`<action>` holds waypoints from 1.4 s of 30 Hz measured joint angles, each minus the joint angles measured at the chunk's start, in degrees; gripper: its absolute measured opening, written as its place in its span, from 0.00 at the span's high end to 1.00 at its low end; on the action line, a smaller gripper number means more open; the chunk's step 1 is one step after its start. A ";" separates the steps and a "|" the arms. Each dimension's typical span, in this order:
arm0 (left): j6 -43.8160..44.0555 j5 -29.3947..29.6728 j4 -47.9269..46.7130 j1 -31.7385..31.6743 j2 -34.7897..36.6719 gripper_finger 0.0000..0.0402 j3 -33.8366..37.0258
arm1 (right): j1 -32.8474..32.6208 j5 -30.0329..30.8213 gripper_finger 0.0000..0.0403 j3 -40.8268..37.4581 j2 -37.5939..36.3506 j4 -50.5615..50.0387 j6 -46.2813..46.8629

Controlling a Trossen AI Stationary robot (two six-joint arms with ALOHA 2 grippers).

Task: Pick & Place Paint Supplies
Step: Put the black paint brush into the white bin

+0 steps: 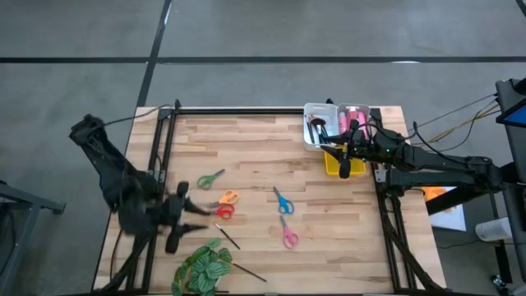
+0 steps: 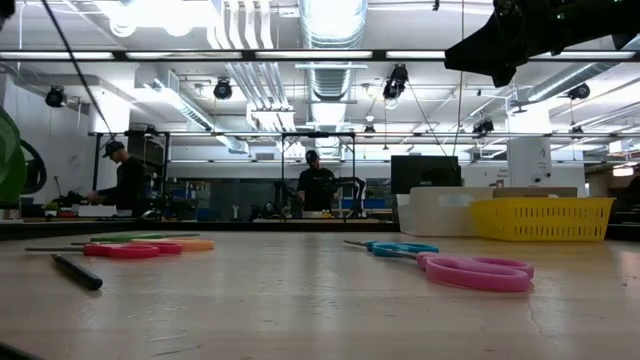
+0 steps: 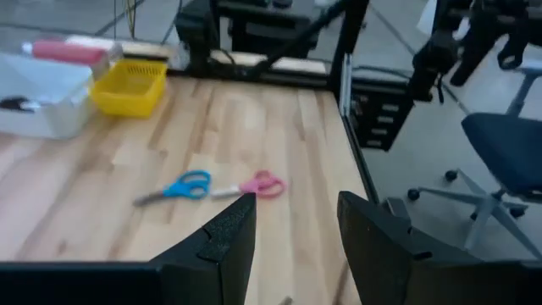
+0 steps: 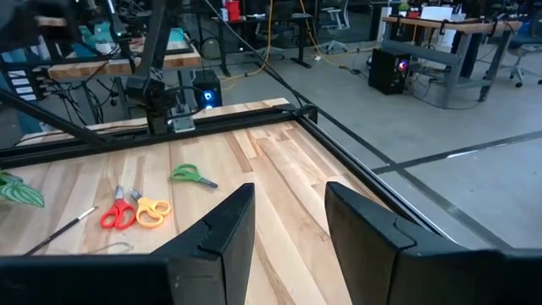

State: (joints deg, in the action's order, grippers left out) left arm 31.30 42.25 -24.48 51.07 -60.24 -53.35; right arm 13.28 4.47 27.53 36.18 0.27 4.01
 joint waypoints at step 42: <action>31.07 -3.56 -2.99 24.64 -38.03 0.58 -16.62 | 0.00 0.02 0.64 0.00 0.00 -0.02 0.00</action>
State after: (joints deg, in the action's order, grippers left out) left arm 62.37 38.69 -27.47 75.70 -98.27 -69.97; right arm 13.28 4.49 27.53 36.18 0.25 4.01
